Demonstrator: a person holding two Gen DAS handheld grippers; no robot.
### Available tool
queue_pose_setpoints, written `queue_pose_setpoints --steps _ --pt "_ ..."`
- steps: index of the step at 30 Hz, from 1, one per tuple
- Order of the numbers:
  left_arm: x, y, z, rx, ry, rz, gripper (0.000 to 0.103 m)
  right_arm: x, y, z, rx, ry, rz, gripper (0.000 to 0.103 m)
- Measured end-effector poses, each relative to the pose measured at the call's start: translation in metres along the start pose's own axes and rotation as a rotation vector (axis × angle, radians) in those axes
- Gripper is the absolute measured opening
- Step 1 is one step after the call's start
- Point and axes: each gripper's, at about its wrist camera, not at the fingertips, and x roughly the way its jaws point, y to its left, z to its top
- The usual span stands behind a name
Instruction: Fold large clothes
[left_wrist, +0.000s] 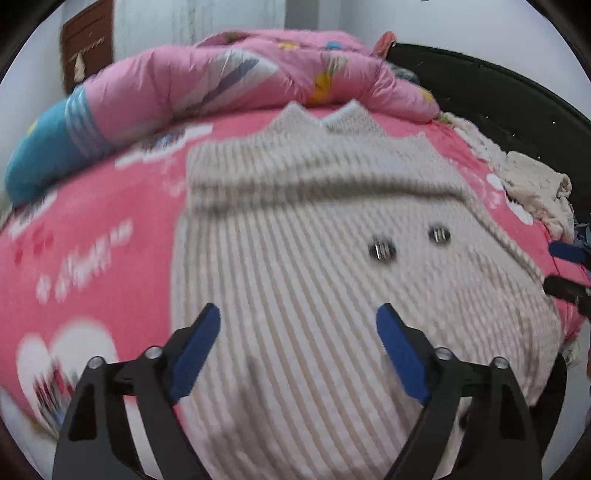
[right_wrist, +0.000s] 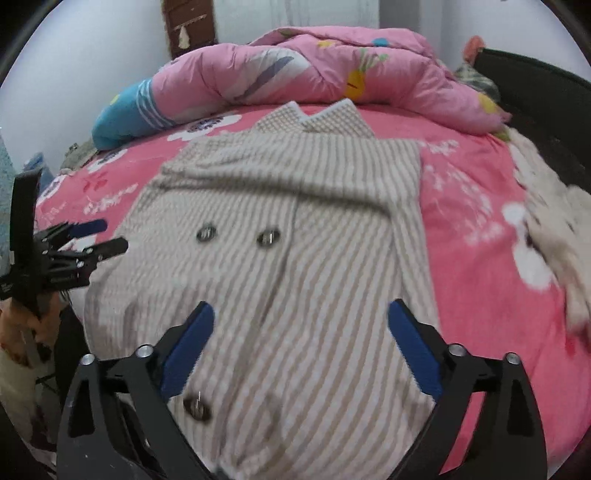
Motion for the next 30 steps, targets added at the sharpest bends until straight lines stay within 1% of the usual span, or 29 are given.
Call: queue_pose_setpoints --steps 1,2,3,4,5,6,7,10,12,14,21,30 --pt "-0.016 0.004 -0.032 -0.007 0.016 -0.008 0.091 0.005 0.004 -0.012 0.009 0.009 -0.001 0.095" --pt "-0.024 0.002 -0.057 -0.006 0.031 -0.005 0.091 0.017 0.006 -0.021 0.021 0.042 -0.01 0.095" --pt "-0.015 -0.003 -0.068 0.0 0.051 0.028 0.092 0.033 0.001 -0.024 0.028 0.077 -0.026 0.095" --pt "-0.023 -0.006 -0.088 0.014 0.038 0.055 0.093 0.049 0.001 -0.033 0.032 0.121 -0.052 0.095" --pt "-0.027 -0.009 -0.097 0.032 0.0 0.086 0.095 0.057 0.001 -0.039 0.039 0.115 -0.063 0.095" --pt "-0.033 -0.009 -0.106 0.042 -0.016 0.108 0.097 0.055 0.003 -0.041 0.04 0.086 -0.072 0.095" --pt "-0.034 -0.011 -0.108 0.044 -0.025 0.128 0.097 0.055 0.004 -0.039 0.031 0.093 -0.083 0.095" --pt "-0.035 -0.005 -0.111 -0.004 -0.029 0.103 0.098 0.056 0.004 -0.033 0.024 0.136 -0.076 0.095" --pt "-0.036 -0.003 -0.115 -0.008 -0.041 0.091 0.098 0.057 0.002 -0.03 0.026 0.163 -0.061 0.095" --pt "-0.038 -0.002 -0.119 -0.002 -0.052 0.09 0.098 0.059 0.001 -0.028 0.029 0.172 -0.059 0.095" --pt "-0.037 -0.004 -0.117 0.003 -0.044 0.102 0.098 0.056 0.0 -0.027 0.055 0.179 -0.09 0.095" --pt "-0.037 -0.005 -0.117 -0.002 -0.019 0.112 0.098 0.057 0.0 -0.028 0.087 0.177 -0.085 0.095"
